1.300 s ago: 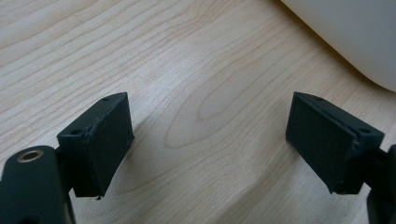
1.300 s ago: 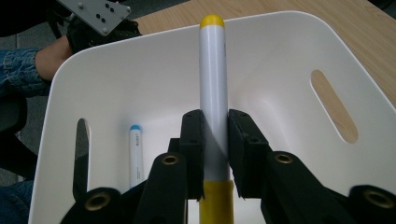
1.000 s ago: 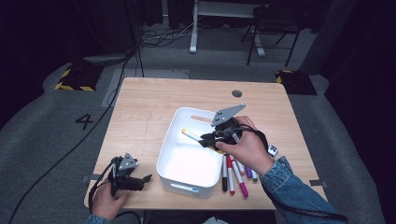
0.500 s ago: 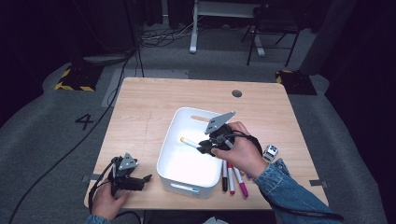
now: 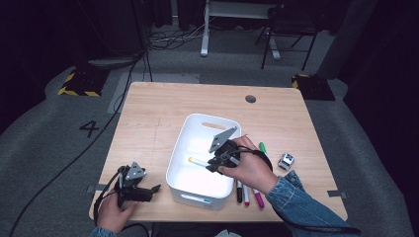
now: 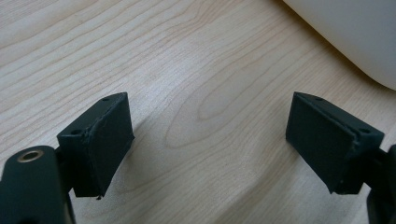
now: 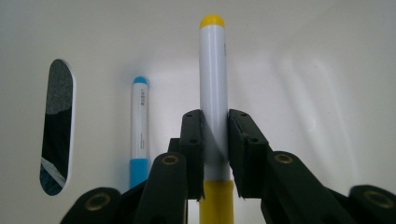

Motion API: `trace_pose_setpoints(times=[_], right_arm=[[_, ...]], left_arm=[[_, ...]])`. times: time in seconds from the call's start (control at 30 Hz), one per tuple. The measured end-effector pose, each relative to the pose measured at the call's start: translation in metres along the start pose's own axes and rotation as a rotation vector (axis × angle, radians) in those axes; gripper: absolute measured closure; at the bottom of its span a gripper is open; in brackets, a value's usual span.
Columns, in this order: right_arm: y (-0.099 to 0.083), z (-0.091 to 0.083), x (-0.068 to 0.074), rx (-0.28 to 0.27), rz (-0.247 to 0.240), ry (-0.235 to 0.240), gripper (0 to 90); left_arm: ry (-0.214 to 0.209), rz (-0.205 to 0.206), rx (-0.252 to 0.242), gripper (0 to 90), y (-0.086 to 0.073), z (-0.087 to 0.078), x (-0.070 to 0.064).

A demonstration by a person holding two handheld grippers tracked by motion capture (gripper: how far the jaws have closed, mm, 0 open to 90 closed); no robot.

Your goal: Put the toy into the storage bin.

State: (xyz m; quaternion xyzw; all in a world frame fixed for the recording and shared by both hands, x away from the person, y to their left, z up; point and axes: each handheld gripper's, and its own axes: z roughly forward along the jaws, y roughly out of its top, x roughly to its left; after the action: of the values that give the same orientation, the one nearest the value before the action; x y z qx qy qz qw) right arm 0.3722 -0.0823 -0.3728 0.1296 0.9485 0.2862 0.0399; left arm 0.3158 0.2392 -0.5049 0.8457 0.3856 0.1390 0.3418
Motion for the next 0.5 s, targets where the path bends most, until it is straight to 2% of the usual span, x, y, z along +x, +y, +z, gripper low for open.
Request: trace_pose_setpoints(times=[0.27, 0.37, 0.5], right_arm=[[0.003, 0.009, 0.014, 0.083, -0.016, 0.039, 76.7], [0.003, 0.011, 0.018, 0.120, 0.006, 0.054, 76.6], [0.003, 0.014, 0.018, 0.132, 0.014, 0.069, 75.0]], left_arm=[[-0.003, -0.002, 0.000, 15.1, 0.000, 0.000, 0.000], [-0.004, -0.003, 0.000, 15.1, 0.000, 0.000, 0.000], [-0.007, -0.004, 0.002, 15.1, 0.000, 0.000, 0.000]])
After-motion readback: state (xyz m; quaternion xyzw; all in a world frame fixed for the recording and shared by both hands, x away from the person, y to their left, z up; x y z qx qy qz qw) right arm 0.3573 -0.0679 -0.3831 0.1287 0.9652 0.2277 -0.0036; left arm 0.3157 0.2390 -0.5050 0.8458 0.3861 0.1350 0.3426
